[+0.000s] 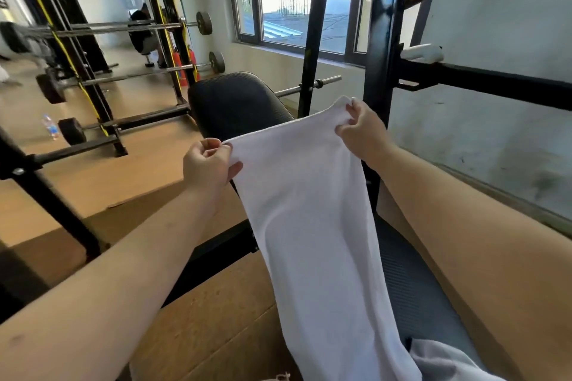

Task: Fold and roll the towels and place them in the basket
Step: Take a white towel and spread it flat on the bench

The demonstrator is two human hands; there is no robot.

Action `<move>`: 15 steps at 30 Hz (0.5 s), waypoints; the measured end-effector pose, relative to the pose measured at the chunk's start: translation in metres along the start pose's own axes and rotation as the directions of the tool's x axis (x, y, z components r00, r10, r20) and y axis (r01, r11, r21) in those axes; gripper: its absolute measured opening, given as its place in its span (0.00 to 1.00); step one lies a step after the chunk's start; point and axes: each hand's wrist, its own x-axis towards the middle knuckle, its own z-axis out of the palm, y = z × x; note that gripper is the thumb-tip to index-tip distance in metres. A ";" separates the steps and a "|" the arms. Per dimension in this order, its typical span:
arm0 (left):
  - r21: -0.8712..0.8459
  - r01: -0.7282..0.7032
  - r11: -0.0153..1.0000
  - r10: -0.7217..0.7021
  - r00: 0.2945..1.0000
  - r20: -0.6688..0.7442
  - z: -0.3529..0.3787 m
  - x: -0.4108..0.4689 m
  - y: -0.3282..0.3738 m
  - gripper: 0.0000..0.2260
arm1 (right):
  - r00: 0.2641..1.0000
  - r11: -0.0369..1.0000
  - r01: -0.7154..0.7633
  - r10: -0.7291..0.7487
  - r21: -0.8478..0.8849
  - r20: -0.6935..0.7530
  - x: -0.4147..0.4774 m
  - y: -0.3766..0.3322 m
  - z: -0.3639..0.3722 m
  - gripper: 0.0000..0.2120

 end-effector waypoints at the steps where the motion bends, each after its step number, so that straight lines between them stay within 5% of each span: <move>1: 0.008 -0.001 1.000 0.001 1.000 -0.010 0.003 0.008 -0.004 0.08 | 1.000 1.000 -0.004 0.004 -0.015 0.010 0.007 0.002 0.007 0.35; 11: 0.169 -0.101 0.980 0.119 0.988 -0.100 0.025 0.098 -0.021 0.07 | 0.999 0.985 0.005 0.004 -0.175 0.055 0.099 0.018 0.072 0.41; 15: 0.355 -0.145 0.924 0.221 0.958 -0.183 0.023 0.128 -0.028 0.06 | 0.996 0.981 0.011 0.006 -0.195 0.088 0.121 0.019 0.096 0.42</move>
